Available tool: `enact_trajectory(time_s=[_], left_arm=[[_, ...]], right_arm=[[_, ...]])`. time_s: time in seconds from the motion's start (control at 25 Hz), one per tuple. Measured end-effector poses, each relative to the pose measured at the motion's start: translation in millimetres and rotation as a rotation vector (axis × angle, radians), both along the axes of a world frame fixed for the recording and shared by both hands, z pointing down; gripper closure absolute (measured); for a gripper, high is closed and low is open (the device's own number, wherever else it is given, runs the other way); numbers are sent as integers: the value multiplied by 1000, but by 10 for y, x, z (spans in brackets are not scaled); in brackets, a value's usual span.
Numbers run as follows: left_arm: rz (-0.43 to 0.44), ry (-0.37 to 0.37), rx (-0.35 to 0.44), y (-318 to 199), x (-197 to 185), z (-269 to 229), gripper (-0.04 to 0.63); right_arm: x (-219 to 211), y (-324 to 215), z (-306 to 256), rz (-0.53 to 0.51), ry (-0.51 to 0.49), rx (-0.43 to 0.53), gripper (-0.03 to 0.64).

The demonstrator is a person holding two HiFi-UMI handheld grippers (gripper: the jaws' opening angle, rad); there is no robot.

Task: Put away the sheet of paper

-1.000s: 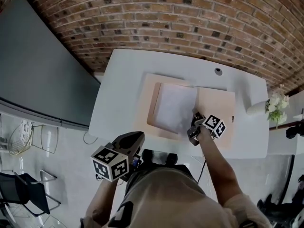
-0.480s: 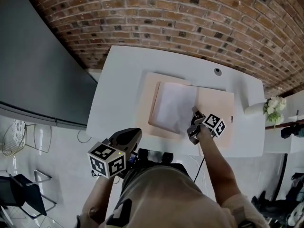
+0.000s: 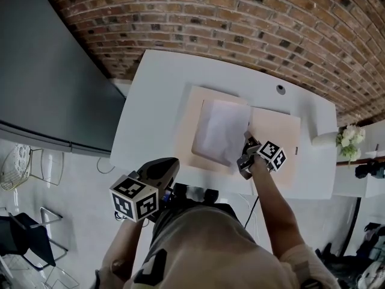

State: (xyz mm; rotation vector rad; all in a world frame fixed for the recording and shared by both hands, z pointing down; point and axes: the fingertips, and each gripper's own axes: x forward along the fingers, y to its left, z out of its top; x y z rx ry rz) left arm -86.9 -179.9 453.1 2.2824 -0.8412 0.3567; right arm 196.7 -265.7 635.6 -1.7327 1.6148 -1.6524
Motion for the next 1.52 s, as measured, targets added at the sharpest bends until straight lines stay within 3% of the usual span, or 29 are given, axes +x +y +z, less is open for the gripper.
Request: enact_trajectory(time_s=[1.52], left_arm=[[-53, 4, -13, -81, -270, 67, 581]], right_arm=[[-228, -143, 36, -22, -6, -10, 594]])
